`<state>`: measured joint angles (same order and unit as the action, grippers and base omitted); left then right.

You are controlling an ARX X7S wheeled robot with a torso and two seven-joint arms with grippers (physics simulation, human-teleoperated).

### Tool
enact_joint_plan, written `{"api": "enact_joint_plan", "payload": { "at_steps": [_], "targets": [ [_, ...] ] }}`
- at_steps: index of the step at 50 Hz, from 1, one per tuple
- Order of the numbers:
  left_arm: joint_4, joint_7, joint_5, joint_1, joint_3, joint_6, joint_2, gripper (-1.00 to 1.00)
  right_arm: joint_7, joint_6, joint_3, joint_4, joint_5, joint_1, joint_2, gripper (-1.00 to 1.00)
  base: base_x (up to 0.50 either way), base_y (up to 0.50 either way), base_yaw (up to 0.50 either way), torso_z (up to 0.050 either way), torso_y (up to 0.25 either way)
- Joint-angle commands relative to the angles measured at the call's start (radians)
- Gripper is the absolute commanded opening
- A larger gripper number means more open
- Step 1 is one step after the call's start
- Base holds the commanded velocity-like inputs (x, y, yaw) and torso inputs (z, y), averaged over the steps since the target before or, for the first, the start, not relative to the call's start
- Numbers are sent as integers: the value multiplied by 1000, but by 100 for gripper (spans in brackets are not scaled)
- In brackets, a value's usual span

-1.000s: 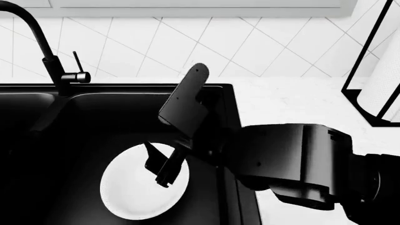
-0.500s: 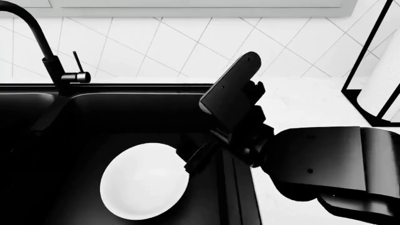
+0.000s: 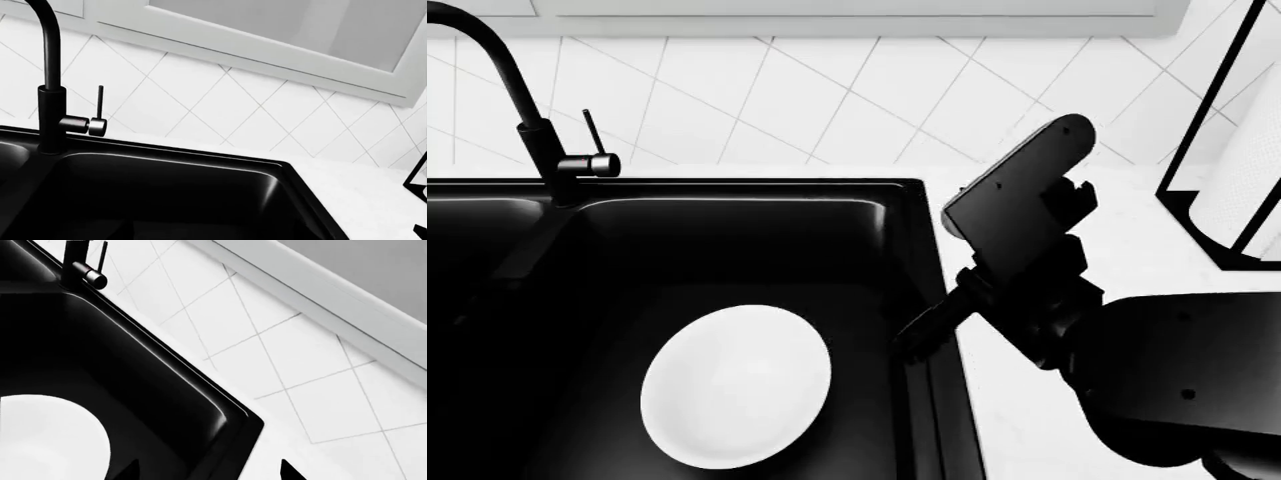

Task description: Stack the bowls in the sink.

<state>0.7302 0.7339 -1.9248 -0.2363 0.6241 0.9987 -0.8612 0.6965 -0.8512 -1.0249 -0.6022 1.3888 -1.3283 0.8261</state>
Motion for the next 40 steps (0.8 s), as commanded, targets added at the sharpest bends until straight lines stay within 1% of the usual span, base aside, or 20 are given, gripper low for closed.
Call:
{"api": "enact_joint_plan", "payload": {
  "at_steps": [1,14,40],
  "targets": [
    [-5,-9,11,-4,-12,0,3,100,101,-20,13,-37,57,9,66,100,0,0,0,0,0],
    [-11,-18,23,-14,-30,-1,6,100,183,-15,32,-79,110,28,157,100,0,0,0,0,0],
    [-22,-32,51,-28,-63,-1,11,100,285,-10,29,-103,104,81,260,100,0,0,0,0,0]
  ]
}}
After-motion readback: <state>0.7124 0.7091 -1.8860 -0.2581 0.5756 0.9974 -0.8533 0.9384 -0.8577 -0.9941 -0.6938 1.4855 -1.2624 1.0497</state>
